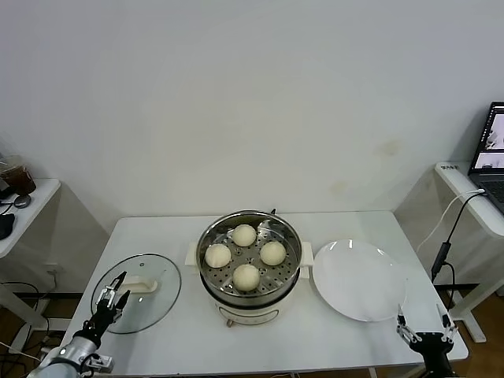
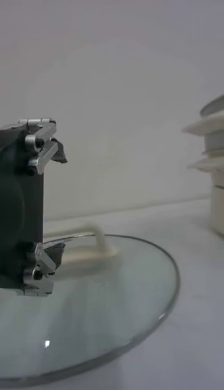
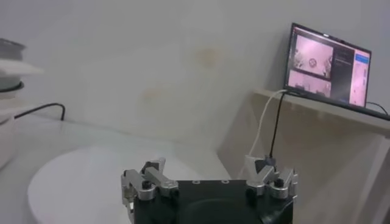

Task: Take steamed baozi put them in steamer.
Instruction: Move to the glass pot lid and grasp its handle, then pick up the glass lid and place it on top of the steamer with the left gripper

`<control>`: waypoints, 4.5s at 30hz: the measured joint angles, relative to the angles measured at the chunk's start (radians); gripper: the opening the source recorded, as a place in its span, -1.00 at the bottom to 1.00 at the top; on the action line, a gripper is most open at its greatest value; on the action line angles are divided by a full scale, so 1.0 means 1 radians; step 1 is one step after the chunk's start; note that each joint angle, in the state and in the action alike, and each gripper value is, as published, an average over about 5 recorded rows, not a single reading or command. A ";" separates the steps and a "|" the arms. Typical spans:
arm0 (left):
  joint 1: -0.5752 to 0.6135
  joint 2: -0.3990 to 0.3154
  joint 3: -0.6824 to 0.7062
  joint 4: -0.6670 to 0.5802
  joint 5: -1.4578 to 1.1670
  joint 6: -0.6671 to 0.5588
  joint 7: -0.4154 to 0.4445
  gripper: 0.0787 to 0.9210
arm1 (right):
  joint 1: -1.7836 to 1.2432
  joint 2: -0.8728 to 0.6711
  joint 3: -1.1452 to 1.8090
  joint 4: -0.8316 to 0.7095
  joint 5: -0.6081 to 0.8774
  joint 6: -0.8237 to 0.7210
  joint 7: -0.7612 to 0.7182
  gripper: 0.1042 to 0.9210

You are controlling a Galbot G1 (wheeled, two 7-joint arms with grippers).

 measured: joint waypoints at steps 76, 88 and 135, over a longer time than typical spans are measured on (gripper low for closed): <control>-0.082 0.232 0.346 -0.612 -0.458 0.708 0.301 -0.77 | 0.025 -0.006 -0.142 -0.065 -0.100 0.066 -0.048 0.76; -0.307 0.094 0.686 -0.601 -0.230 0.893 0.482 -0.77 | 0.057 0.009 -0.172 -0.116 -0.151 0.078 -0.042 0.76; -0.422 -0.127 0.875 -0.406 -0.037 0.922 0.489 -0.77 | 0.044 0.009 -0.189 -0.140 -0.176 0.087 -0.034 0.76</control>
